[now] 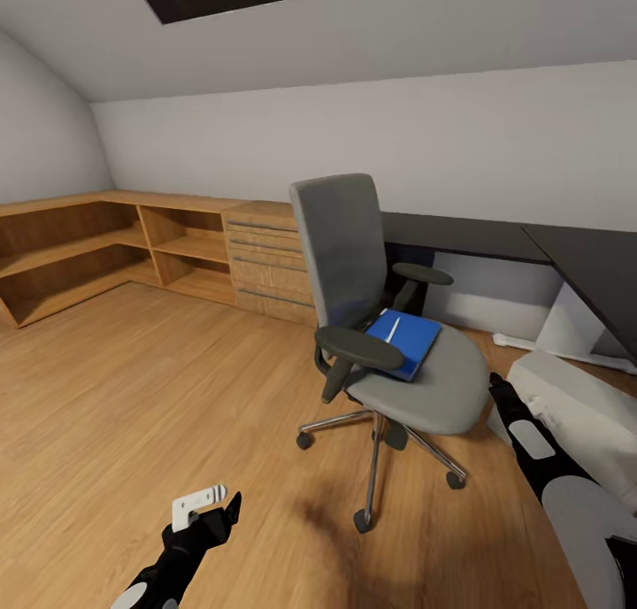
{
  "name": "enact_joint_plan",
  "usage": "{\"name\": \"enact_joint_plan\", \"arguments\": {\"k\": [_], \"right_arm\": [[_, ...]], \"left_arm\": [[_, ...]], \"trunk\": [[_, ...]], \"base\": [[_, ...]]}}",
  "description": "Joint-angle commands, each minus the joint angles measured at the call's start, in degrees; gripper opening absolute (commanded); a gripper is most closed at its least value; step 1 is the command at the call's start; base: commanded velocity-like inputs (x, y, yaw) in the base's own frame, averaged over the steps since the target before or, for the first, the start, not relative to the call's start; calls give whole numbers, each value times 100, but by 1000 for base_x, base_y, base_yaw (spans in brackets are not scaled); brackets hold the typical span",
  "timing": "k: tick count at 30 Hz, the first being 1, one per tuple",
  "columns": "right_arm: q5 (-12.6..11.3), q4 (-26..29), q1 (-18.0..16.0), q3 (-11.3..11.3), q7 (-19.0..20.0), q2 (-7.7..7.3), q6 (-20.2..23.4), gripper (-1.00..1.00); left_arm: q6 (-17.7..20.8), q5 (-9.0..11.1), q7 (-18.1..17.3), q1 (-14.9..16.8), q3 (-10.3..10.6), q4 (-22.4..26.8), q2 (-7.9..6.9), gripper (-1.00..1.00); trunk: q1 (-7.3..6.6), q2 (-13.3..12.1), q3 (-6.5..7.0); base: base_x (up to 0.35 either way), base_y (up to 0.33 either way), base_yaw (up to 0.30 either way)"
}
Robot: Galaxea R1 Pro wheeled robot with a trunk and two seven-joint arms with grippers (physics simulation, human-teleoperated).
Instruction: In the bedroom, organize the workspace by keeping the computer under the desk, ensuring the monitor is on the desk, placing the keyboard on the desk next to the monitor, placing the mouse on the desk next to the keyboard, moving the folder from the swivel chair onto the desk next to the mouse, stacking the notebook on top of the folder with the pen on top of the notebook, and positioning the swivel chair next to the desk.
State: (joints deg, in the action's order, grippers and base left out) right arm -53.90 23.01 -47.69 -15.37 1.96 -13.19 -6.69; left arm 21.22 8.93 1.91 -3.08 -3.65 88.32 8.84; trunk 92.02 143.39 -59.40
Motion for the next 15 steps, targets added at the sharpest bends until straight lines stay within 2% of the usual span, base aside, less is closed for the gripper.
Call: {"name": "enact_joint_plan", "arguments": {"k": [1,5,10,15], "right_arm": [[-60,-5,-3,-1,20,0,-12,100],[-54,-7,-3,0,12,1,7,100],[-54,-7,-1,-1,6,7,7,100],[-60,-5,5,-1,7,-4,-1,100]], "left_arm": [[31,63,20,0,-55,9,3,100],[38,65,20,0,-146,9,3,100],[40,67,20,0,-181,9,3,100],[40,68,20,0,-187,9,3,100]], "trunk": [[-1,2,-4],[-1,2,-4],[-1,2,-4],[-1,2,-4]], "base": [[0,0,-8],[66,0,-3],[221,0,-1],[80,0,0]]}}
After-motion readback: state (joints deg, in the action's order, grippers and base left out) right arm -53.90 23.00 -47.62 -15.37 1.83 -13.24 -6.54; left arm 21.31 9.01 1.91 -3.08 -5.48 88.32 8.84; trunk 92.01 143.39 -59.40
